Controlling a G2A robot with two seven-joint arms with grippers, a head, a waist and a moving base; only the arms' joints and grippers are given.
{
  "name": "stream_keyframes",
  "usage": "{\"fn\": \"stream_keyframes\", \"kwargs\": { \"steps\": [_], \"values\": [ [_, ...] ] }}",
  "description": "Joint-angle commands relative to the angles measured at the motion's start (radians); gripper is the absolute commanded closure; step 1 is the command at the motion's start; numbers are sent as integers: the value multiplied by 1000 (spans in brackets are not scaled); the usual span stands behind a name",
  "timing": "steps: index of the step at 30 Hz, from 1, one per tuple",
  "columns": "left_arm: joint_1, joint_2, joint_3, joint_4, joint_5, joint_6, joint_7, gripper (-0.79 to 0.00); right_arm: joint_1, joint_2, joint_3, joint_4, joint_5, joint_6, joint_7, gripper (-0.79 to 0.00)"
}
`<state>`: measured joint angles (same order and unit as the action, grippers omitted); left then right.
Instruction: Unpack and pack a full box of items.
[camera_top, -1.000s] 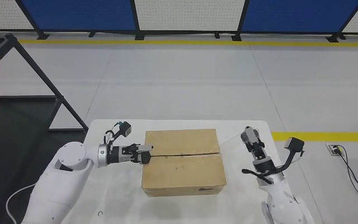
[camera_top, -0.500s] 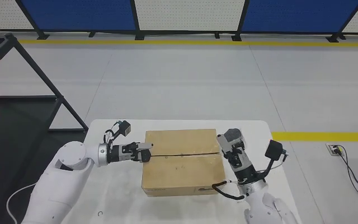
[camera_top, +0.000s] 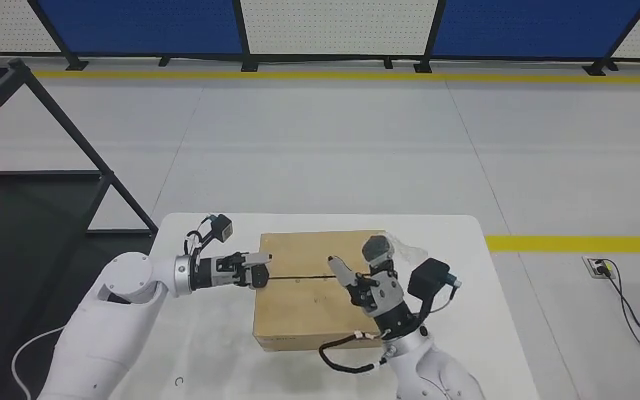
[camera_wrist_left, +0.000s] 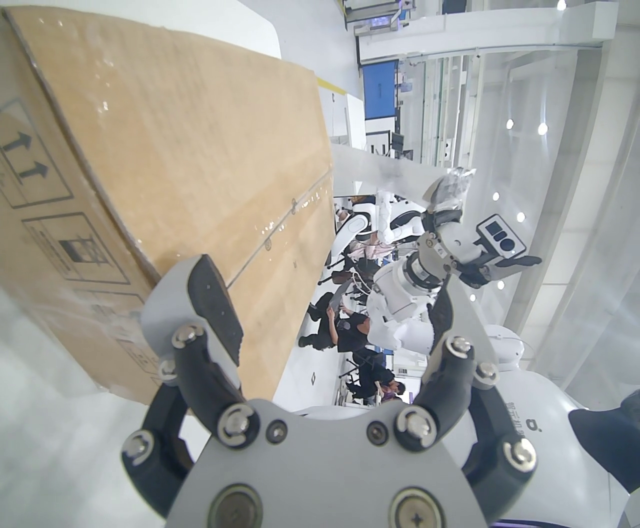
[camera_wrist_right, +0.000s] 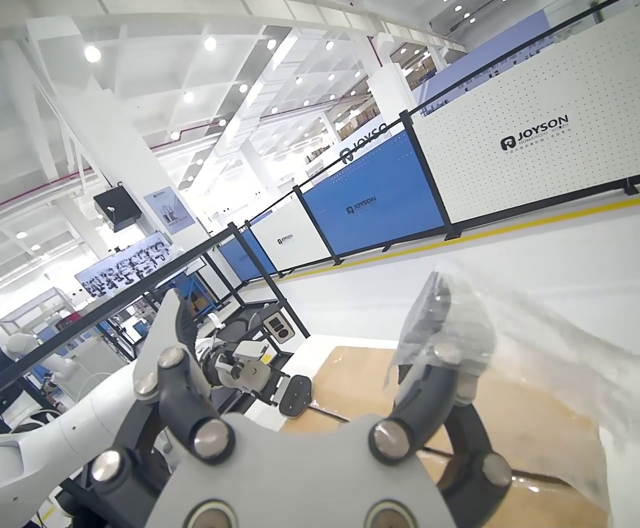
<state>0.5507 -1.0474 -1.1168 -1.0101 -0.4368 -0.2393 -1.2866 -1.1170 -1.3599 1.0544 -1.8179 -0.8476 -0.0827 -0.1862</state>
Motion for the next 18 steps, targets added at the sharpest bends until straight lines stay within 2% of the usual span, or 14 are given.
{"fn": "stream_keyframes", "kwargs": {
  "steps": [1, 18],
  "values": [
    [0, 0, -1, 3, -4, -1, -2, -785, 13, -6, -21, 17, -23, 17, 2, -785],
    [-4, 1, -3, 18, -21, -13, -17, -785, 100, -54, -150, 166, -168, 169, 59, -785]
  ]
}}
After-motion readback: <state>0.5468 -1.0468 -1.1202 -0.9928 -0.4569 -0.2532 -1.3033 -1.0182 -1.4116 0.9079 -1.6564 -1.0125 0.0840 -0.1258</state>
